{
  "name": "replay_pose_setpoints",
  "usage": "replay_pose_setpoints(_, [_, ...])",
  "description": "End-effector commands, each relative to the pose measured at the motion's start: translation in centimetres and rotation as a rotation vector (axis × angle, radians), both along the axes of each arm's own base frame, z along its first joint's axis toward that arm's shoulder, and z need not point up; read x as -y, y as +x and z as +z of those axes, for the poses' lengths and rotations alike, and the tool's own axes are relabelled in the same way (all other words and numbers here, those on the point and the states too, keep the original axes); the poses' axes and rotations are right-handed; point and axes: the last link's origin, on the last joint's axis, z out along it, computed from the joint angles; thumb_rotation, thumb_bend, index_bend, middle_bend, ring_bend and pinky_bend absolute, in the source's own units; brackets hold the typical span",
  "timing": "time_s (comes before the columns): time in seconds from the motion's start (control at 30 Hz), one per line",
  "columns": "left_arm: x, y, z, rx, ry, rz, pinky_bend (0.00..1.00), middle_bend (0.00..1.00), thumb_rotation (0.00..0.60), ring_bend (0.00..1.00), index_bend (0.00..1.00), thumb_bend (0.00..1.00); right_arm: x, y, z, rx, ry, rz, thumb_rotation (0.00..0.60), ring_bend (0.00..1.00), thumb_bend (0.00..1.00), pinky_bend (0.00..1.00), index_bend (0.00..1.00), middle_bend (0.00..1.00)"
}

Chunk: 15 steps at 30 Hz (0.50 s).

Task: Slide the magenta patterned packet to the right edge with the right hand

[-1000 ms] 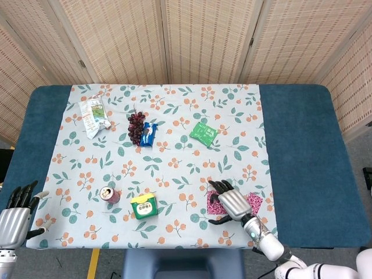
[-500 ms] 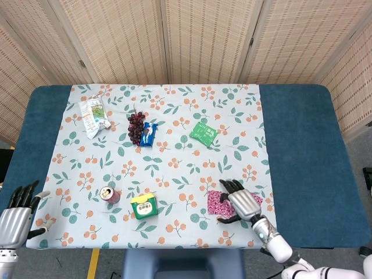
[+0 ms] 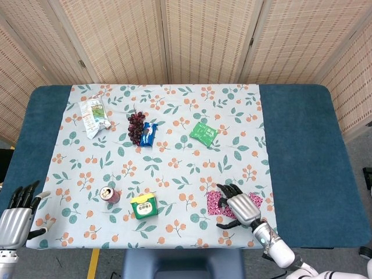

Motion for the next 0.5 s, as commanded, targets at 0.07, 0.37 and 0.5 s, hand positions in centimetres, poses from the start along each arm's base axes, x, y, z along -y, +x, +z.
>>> replay_pose_setpoints(0.07, [0.08,-0.07,-0.01,0.0,0.0,0.003,0.0,0.06,0.6,0.09,0.26,0.24,-0.13,-0.19,0.12,-0.01,0.004,0.001,0.331,0.0,0.21,0.0,0.39,0.04])
replay_pose_setpoints(0.37, [0.16,0.01,-0.07,-0.001,-0.002,0.0,0.0,0.06,0.6,0.09,0.26,0.24,-0.29,-0.47,0.04,-0.025,0.014,-0.003,0.329,0.0,0.21,0.0,0.39,0.04])
replay_pose_setpoints(0.5, [0.28,0.06,-0.05,0.002,-0.001,-0.002,0.0,0.06,0.6,0.09,0.26,0.24,-0.37,-0.33,0.02,-0.024,0.013,0.004,0.328,0.0,0.21,0.0,0.39,0.04])
